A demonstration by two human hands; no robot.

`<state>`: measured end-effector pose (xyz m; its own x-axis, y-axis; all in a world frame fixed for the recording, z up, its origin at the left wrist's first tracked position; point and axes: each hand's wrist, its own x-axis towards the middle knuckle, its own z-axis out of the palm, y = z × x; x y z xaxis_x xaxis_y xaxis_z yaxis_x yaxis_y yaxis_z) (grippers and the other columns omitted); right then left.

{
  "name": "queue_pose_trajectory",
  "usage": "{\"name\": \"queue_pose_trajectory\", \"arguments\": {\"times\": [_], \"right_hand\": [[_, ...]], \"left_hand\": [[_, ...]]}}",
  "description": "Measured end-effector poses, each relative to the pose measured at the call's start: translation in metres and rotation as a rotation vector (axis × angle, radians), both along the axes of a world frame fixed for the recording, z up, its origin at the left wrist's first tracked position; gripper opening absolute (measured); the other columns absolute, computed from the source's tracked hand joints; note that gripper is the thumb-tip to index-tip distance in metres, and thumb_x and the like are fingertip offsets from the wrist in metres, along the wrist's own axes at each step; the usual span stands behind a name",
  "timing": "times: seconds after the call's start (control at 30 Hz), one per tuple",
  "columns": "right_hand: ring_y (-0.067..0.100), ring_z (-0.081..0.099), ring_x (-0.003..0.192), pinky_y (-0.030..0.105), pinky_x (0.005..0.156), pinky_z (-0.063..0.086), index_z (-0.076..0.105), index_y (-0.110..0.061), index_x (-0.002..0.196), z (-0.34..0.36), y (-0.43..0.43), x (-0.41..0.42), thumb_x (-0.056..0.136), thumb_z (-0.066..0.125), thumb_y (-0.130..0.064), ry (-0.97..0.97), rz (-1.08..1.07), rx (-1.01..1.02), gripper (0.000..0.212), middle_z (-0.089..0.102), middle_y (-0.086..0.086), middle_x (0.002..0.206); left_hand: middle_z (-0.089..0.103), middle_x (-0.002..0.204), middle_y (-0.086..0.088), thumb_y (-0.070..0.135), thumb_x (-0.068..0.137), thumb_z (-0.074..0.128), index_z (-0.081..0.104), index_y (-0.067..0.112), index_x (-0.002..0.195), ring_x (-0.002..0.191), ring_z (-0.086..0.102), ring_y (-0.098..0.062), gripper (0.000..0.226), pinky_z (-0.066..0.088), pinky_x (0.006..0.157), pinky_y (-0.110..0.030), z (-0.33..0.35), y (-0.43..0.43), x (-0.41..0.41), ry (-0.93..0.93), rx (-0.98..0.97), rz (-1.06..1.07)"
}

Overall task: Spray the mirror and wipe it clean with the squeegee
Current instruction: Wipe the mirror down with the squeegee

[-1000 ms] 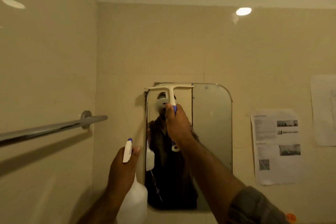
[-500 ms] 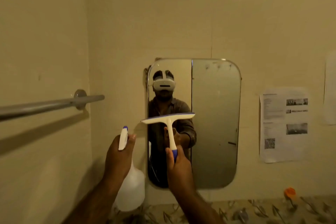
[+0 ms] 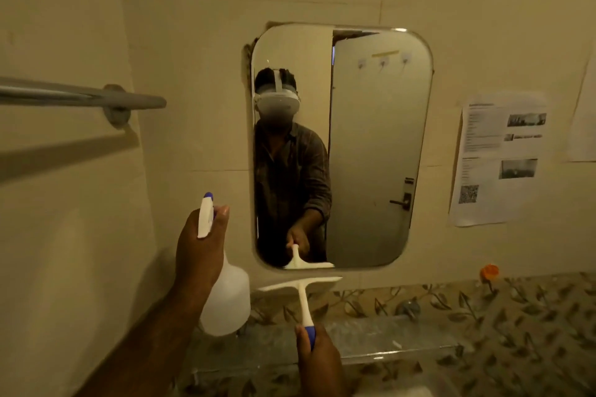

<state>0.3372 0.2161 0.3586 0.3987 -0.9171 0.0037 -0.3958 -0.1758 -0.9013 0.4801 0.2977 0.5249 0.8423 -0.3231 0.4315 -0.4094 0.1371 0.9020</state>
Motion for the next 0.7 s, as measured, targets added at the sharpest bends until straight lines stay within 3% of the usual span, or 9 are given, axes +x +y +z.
{"name": "queue_pose_trajectory", "arguments": {"times": [0.1, 0.17, 0.3, 0.43, 0.57, 0.6, 0.7], "right_hand": [[0.011, 0.057, 0.068, 0.020, 0.062, 0.044, 0.058, -0.025, 0.093, 0.050, -0.006, -0.024, 0.091, 0.049, -0.058, -0.115, 0.023, -0.080, 0.034, 0.058, -0.003, 0.072], [0.013, 0.055, 0.064, 0.027, 0.063, 0.045, 0.059, -0.022, 0.089, 0.107, -0.021, -0.039, 0.093, 0.048, -0.055, -0.293, 0.018, -0.175, 0.034, 0.058, -0.001, 0.070], [0.006, 0.055, 0.058, 0.023, 0.054, 0.046, 0.061, -0.026, 0.093, 0.240, -0.058, -0.067, 0.101, 0.044, -0.043, -0.556, 0.098, -0.314, 0.025, 0.059, -0.004, 0.068], [0.002, 0.053, 0.057, 0.018, 0.050, 0.044, 0.057, -0.028, 0.091, 0.328, -0.087, -0.074, 0.102, 0.042, -0.043, -0.657, 0.130, -0.462, 0.024, 0.057, -0.007, 0.066], [0.004, 0.054, 0.060, 0.012, 0.048, 0.047, 0.055, -0.025, 0.093, 0.368, -0.101, -0.076, 0.103, 0.040, -0.040, -0.653, 0.140, -0.501, 0.023, 0.056, -0.008, 0.070], [0.007, 0.057, 0.064, 0.017, 0.054, 0.052, 0.055, -0.023, 0.095, 0.370, -0.104, -0.076, 0.103, 0.040, -0.040, -0.649, 0.151, -0.484, 0.024, 0.059, -0.004, 0.074], [0.031, 0.070, 0.084, 0.046, 0.080, 0.062, 0.060, -0.021, 0.104, 0.361, -0.120, -0.075, 0.100, 0.043, -0.047, -0.621, 0.154, -0.472, 0.032, 0.071, 0.010, 0.092]], "left_hand": [[0.053, 0.077, 0.010, 0.040, 0.090, 0.054, 0.051, 0.038, 0.082, 0.069, 0.049, -0.005, 0.009, 0.038, 0.061, -0.024, 0.008, 0.003, -0.005, -0.024, -0.024, -0.011], [0.051, 0.076, 0.012, 0.039, 0.091, 0.054, 0.045, 0.043, 0.075, 0.069, 0.048, -0.004, 0.018, 0.037, 0.065, -0.027, 0.019, 0.002, -0.014, -0.057, -0.047, -0.035], [0.053, 0.081, 0.013, 0.036, 0.091, 0.054, 0.052, 0.033, 0.092, 0.073, 0.051, -0.010, 0.004, 0.037, 0.076, -0.032, 0.054, -0.012, -0.030, -0.082, -0.048, -0.094], [0.062, 0.090, -0.001, 0.036, 0.090, 0.055, 0.056, 0.019, 0.109, 0.092, 0.057, -0.025, 0.026, 0.041, 0.078, -0.035, 0.092, -0.032, -0.044, -0.105, -0.064, -0.140], [0.066, 0.108, -0.008, 0.063, 0.075, 0.054, 0.056, 0.018, 0.121, 0.100, 0.062, -0.029, 0.064, 0.051, 0.089, -0.049, 0.115, -0.047, -0.058, -0.126, -0.066, -0.196], [0.065, 0.110, -0.010, 0.060, 0.075, 0.054, 0.055, 0.018, 0.123, 0.100, 0.061, -0.030, 0.064, 0.051, 0.089, -0.049, 0.119, -0.049, -0.064, -0.112, -0.071, -0.204], [0.062, 0.116, -0.015, 0.043, 0.085, 0.055, 0.046, 0.018, 0.133, 0.102, 0.059, -0.032, 0.055, 0.050, 0.084, -0.043, 0.126, -0.058, -0.074, -0.111, -0.070, -0.218]]}}
